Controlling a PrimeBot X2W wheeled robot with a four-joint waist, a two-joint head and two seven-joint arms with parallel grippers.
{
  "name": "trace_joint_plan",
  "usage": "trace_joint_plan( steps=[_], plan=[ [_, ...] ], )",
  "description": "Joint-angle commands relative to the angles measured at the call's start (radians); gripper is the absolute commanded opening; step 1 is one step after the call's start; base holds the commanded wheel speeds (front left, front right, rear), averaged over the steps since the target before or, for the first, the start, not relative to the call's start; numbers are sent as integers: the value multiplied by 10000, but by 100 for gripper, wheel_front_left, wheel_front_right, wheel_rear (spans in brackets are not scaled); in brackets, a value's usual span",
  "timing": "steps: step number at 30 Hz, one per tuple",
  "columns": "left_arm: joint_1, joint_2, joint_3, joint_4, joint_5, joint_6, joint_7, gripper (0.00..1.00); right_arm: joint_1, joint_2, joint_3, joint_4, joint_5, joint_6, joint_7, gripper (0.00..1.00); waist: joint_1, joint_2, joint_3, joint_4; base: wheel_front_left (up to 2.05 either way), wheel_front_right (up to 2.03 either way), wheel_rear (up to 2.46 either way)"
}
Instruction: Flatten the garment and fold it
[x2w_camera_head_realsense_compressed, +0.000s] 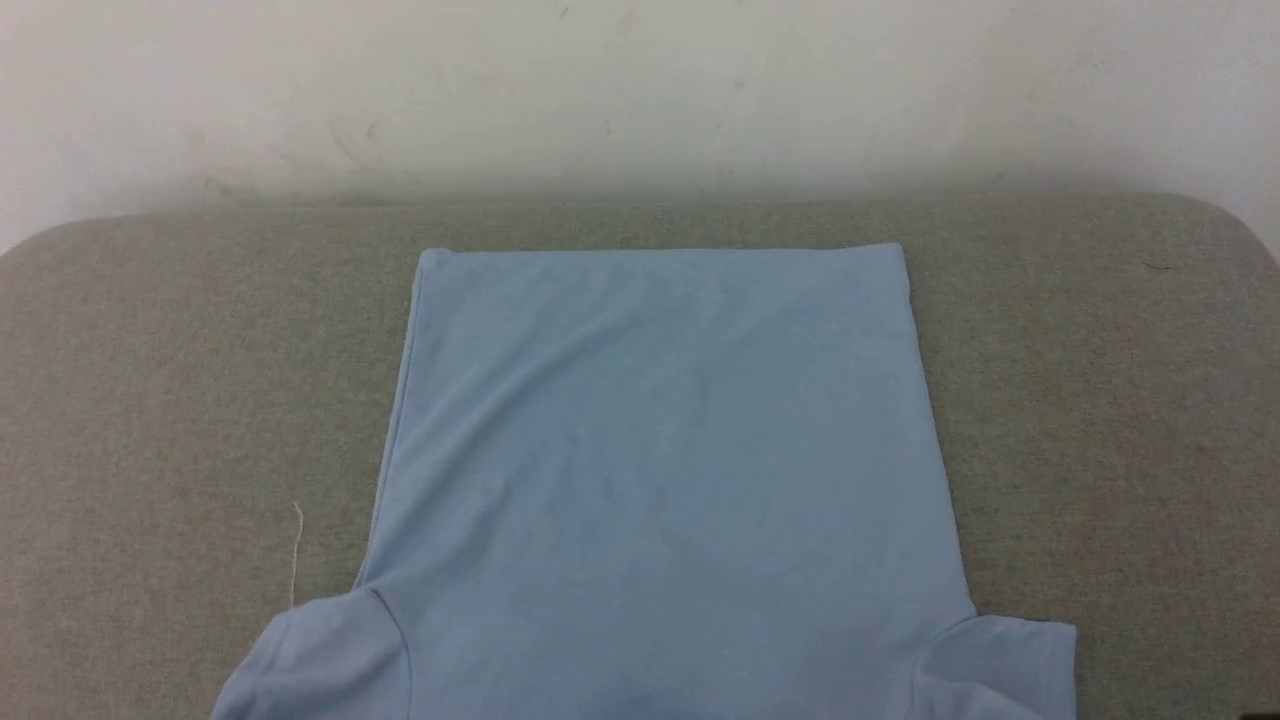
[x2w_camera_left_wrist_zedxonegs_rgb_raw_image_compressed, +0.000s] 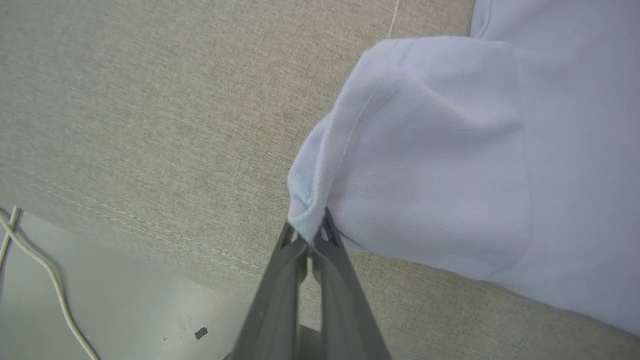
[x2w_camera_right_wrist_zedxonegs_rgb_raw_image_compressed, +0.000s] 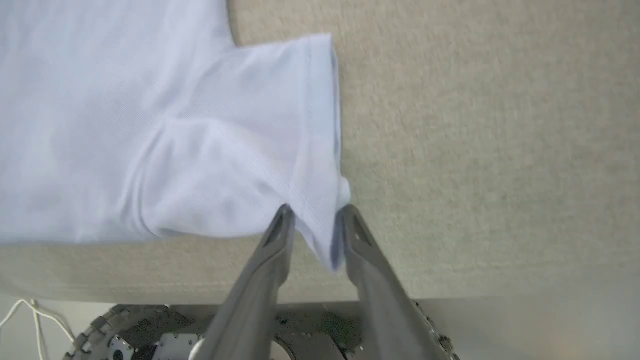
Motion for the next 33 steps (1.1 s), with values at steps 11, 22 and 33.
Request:
trace_joint_plan(
  steps=[11,22,33],
  plan=[
    [-1257,-277,-347,-462,112,-416,-570,0,-4066,-632,-864,601,670,-9,-2205,100,0,0,835,833,0,0,0],
    [-2955,-837,-1118,-906,378,-910,-1150,0,-10652,-2081,-359,6910,-62,-9,-2330,100,0,0,2567,2454,0,0,0],
    [-4314,-1415,-1740,-630,311,-1612,-1682,0,-14155,-3118,43,10612,-924,-9,294,100,0,0,3711,3483,0,0,0]
  ],
)
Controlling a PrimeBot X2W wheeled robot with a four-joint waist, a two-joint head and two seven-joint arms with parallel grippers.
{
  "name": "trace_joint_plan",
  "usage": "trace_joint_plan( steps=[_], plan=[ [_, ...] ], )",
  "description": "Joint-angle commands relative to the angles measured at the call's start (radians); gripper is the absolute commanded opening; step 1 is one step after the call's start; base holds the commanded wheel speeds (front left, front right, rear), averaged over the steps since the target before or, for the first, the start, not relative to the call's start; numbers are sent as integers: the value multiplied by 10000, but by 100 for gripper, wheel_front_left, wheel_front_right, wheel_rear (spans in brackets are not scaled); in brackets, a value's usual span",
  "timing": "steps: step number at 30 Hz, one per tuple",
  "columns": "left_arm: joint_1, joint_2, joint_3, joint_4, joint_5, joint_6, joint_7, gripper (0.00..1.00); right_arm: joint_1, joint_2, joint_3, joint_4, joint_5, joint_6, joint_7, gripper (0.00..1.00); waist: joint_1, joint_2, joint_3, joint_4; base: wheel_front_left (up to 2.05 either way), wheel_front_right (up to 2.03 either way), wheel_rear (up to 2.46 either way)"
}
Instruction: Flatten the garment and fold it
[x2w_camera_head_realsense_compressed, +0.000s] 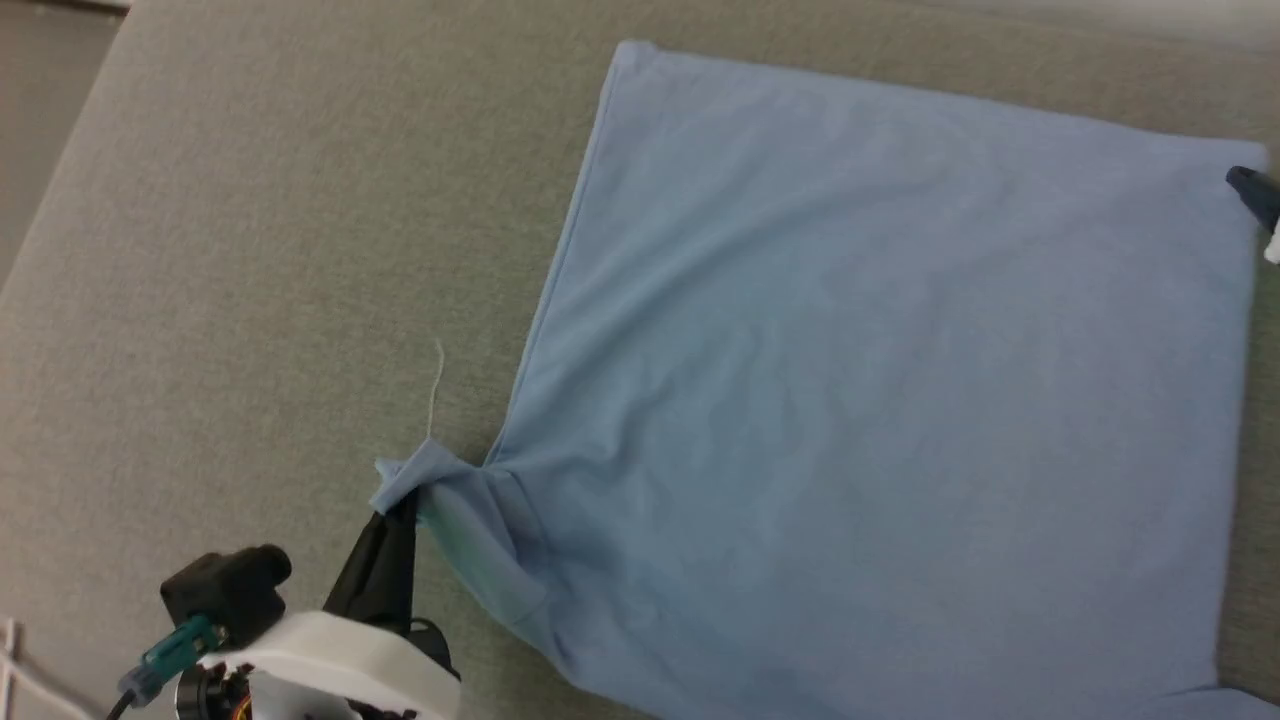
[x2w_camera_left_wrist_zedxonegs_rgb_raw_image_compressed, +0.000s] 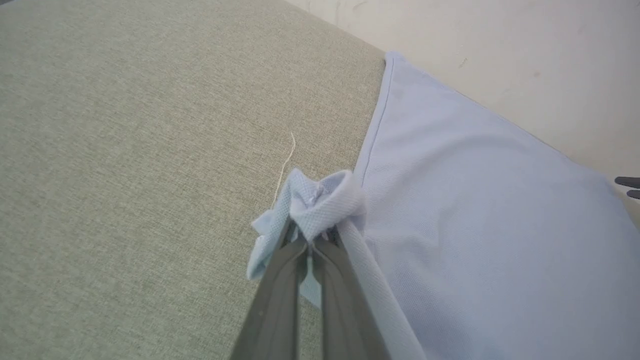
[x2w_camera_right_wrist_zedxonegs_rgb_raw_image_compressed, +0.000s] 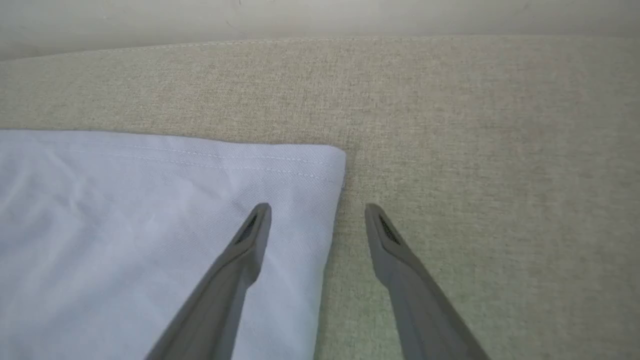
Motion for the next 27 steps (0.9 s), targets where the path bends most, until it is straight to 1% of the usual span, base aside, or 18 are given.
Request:
trace_joint_plan(
  steps=[1,4,5,6,7,8,10,11,13,18,22,24,27],
  plan=[
    [-270,-73,-86,118,47,-104,-90,0,-366,-94,-158,461,-286,-6,307,100,-3,0,822,737,0,0,0],
    [-389,-127,-158,282,56,-163,-154,0,-657,-42,-380,1206,-597,-6,995,100,-3,0,934,776,0,0,0],
    [-389,-127,-158,282,56,-163,-154,0,-657,-42,-380,1206,-597,-6,995,100,-3,0,934,776,0,0,0],
    [-412,-136,-172,338,59,-174,-172,0,-692,-11,-425,1444,-704,-6,1286,100,-3,0,941,770,0,0,0],
    [-426,-139,-181,391,62,-184,-188,0,-719,35,-518,1661,-763,-6,1556,82,-3,0,937,757,0,0,0],
    [-439,-136,-184,440,60,-194,-199,0,-741,70,-610,1829,-832,-6,1762,42,-3,0,929,740,0,0,0],
    [-467,-99,-178,545,66,-212,-201,0,-742,117,-760,2097,-985,-6,2072,0,-3,0,877,701,0,0,0],
    [-474,-80,-168,597,66,-215,-201,0,-742,160,-792,2162,-1039,-6,2131,0,-3,0,826,673,0,0,0],
    [-479,-36,-134,691,53,-214,-193,0,-766,230,-766,2054,-1123,-6,1901,0,-3,0,730,603,0,0,0],
    [-409,52,-28,954,23,-155,-191,0,-689,-37,207,1060,-1173,-6,324,0,-3,0,234,343,0,0,0],
    [-142,167,94,1062,-39,-68,-149,0,-205,-642,1251,54,-721,-6,-505,0,-3,0,-431,-31,0,0,0],
    [48,257,208,1064,-67,13,-130,0,295,-1077,1758,-672,-271,-6,-703,0,-3,0,-742,-275,0,0,0],
    [415,347,427,1041,-155,180,-127,0,1401,-1902,2267,-1879,455,-6,-788,0,-3,0,-1174,-739,0,0,0]
  ],
)
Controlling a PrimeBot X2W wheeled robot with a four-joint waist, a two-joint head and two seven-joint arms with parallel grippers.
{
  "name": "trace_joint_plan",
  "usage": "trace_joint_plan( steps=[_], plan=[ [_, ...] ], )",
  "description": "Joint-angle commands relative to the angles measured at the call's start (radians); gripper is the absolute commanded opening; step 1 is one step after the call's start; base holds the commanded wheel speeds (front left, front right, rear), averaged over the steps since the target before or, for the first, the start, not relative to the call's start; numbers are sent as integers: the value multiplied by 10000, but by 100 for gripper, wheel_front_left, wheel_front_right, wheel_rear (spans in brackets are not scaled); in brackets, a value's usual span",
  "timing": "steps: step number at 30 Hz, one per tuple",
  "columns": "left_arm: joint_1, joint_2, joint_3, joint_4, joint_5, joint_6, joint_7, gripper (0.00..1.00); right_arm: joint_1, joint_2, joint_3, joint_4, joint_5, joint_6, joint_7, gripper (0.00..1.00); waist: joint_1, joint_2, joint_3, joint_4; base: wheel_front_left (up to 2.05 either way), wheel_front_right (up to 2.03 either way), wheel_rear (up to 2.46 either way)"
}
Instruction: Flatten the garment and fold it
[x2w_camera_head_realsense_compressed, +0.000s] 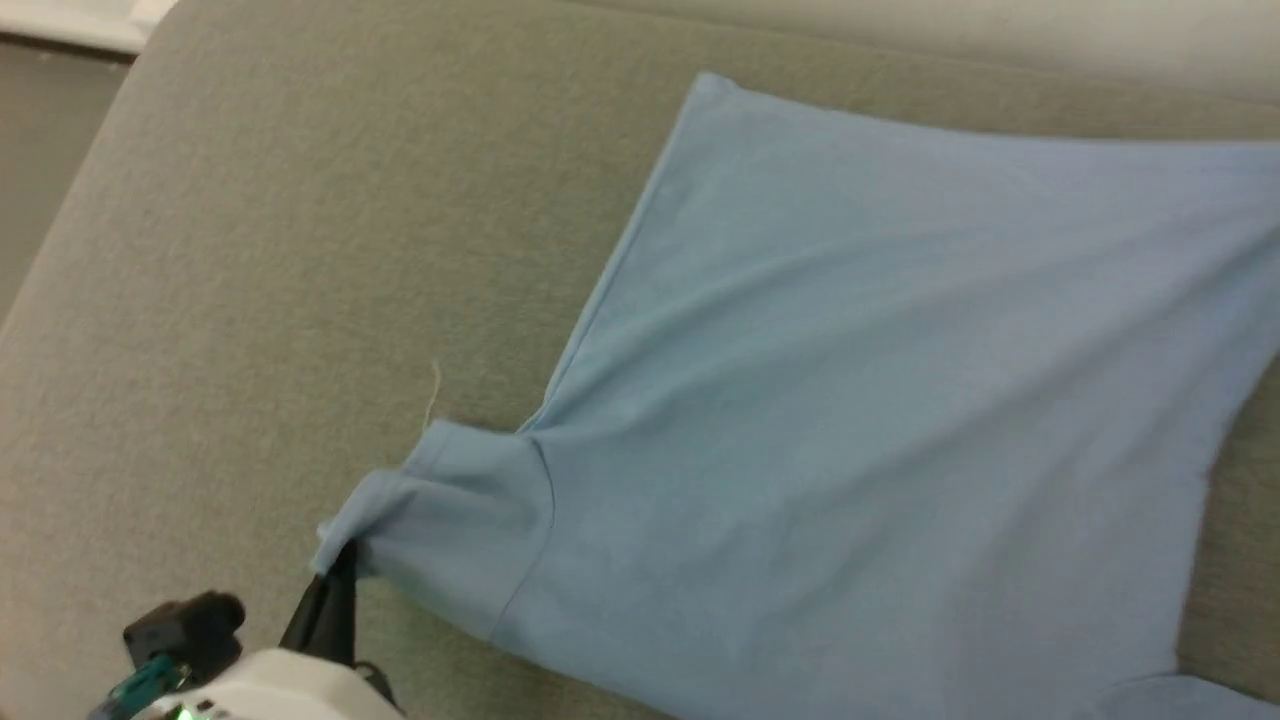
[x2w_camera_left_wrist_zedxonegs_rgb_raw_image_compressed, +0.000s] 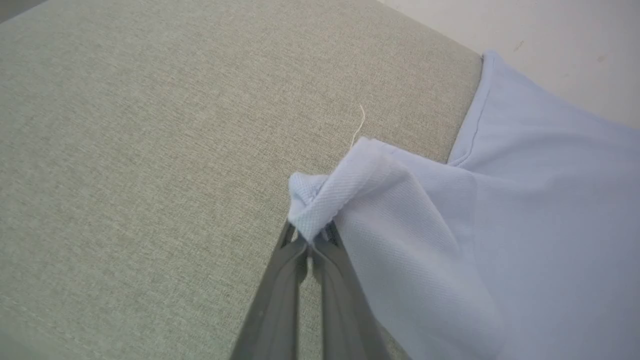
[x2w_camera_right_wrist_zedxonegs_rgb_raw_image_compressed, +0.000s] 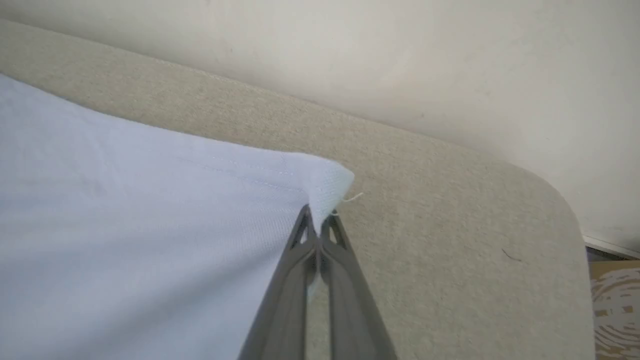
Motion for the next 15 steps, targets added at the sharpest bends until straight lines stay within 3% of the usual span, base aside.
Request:
trace_joint_plan(
  steps=[1,5,8,11,15],
  plan=[
    [236,85,141,0,-58,139,-11,0,732,-420,27,-503,299,-19,-32,0,1,0,-864,-911,0,0,0],
    [832,399,390,59,123,526,88,0,2942,-1132,-335,-2261,929,-19,199,0,1,0,-1378,-1595,0,0,0],
    [1221,500,552,59,84,702,153,0,5084,-1120,-1150,-3581,1206,-19,632,0,1,0,-1682,-2054,0,0,0],
    [1470,597,625,34,45,787,263,0,7330,-489,-2265,-4926,1298,-19,1153,0,1,0,-1903,-2375,0,0,0],
    [1645,680,685,-31,2,863,372,0,9929,1158,-3394,-6415,1386,-19,1772,0,1,0,-1986,-2694,0,0,0]
  ],
)
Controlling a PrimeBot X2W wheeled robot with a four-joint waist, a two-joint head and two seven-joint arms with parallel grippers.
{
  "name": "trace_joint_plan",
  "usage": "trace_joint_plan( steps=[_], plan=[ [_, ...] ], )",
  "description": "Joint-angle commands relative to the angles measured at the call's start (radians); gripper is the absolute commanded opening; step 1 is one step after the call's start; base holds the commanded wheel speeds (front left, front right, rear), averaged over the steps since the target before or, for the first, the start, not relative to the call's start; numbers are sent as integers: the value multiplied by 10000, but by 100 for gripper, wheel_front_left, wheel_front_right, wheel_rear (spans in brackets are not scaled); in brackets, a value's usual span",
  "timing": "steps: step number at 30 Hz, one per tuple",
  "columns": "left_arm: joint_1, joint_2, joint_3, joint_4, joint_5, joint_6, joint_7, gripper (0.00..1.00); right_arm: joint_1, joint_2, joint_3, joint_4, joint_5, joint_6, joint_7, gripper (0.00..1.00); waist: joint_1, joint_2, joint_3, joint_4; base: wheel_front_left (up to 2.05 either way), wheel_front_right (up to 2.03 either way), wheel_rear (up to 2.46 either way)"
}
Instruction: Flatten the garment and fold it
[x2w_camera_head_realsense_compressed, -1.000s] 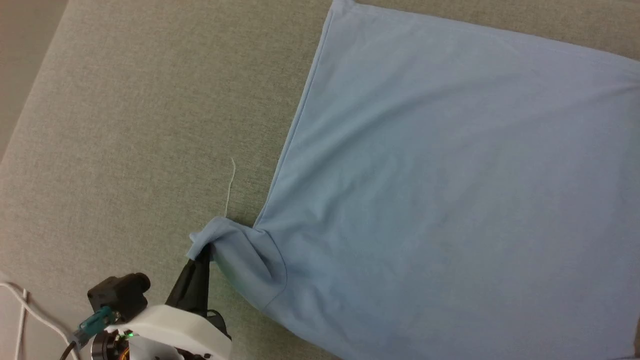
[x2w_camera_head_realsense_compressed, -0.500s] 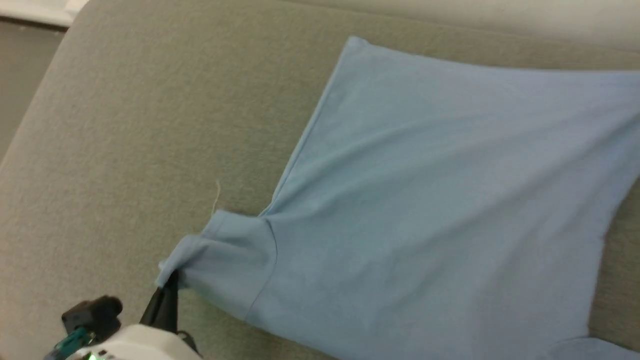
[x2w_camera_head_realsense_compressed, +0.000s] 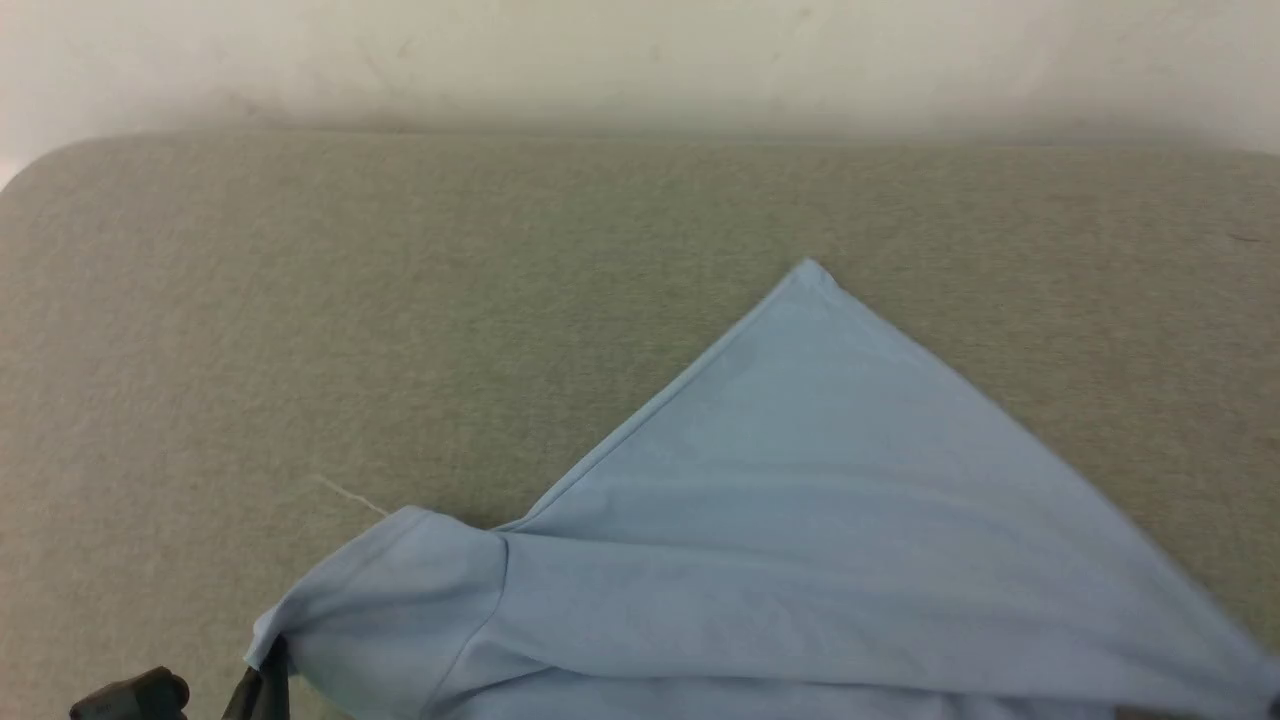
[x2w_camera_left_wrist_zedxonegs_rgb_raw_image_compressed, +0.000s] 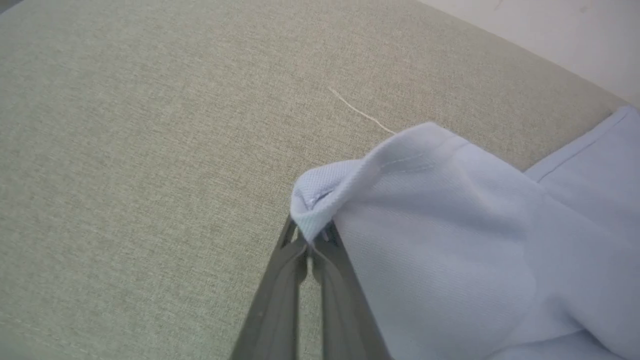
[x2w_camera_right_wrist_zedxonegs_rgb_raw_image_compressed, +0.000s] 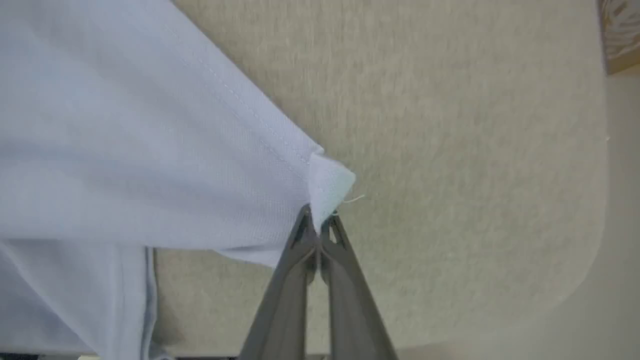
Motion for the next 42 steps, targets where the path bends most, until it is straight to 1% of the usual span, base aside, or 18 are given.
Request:
trace_joint_plan(
  steps=[1,3,5,6,7,8,11,12,16,18,19,22,26,28,33,36,40,42],
  plan=[
    [76,79,72,-52,-27,75,37,0,686,693,-230,-381,73,-17,239,0,2,0,-527,-703,0,0,0],
    [99,142,82,-81,-17,96,94,0,1515,1568,-543,-799,95,-17,590,0,2,0,-515,-772,0,0,0],
    [127,198,115,-112,-14,132,138,0,2068,2304,-751,-1142,79,-17,851,0,2,0,-480,-867,0,0,0],
    [142,225,128,-126,-8,152,159,0,2223,2576,-816,-1311,58,-17,860,14,2,0,-471,-904,0,0,0],
    [149,239,134,-145,-12,168,182,0,2315,2858,-893,-1422,116,-17,861,49,2,0,-464,-929,0,0,0],
    [153,245,140,-171,-19,183,199,0,2367,3026,-881,-1545,180,-17,854,100,2,0,-458,-954,0,0,0],
    [157,328,100,-236,59,236,281,0,1999,3159,-1027,-1907,145,-17,118,100,2,0,-415,-1014,0,0,0],
    [142,331,89,-276,74,261,298,0,1764,3109,-1041,-1978,104,-17,-192,100,2,0,-384,-1024,0,0,0],
    [28,362,39,-470,153,325,345,0,156,2810,-1035,-1875,-257,-17,-2082,100,2,0,-167,-997,0,0,0],
    [-79,352,11,-603,182,343,345,0,-803,2627,-622,-1492,-295,-17,-2845,100,2,0,40,-941,0,0,0],
    [-135,364,-20,-657,216,336,346,0,-1272,2487,-291,-1170,-363,-17,-3052,100,2,0,144,-909,0,0,0],
    [-342,406,-122,-775,305,300,376,0,-2867,2246,791,-73,-248,-17,-3278,100,2,0,519,-716,0,0,0],
    [-787,367,-363,-838,405,196,426,0,-5068,2014,2181,1660,-12,-17,-2929,100,2,0,975,-243,0,0,0],
    [-1080,326,-525,-825,454,109,462,0,-6027,1892,2829,2557,206,-17,-2523,100,2,0,1178,39,0,0,0],
    [-1892,177,-972,-630,570,-210,481,0,-7911,1633,3934,4471,868,-17,-1220,100,2,0,1598,714,0,0,0],
    [-2221,22,-1118,-408,565,-336,384,0,-8682,1453,4554,5203,1063,-17,-622,100,2,0,1771,966,0,0,0],
    [-2438,-168,-1224,-103,496,-475,206,0,-9391,1302,5367,5952,1193,-17,-24,100,2,0,1977,1105,0,0,0],
    [-2487,-207,-1246,-25,478,-512,163,0,-9507,1310,5510,6117,1288,-17,100,100,2,0,2014,1122,0,0,0]
  ],
)
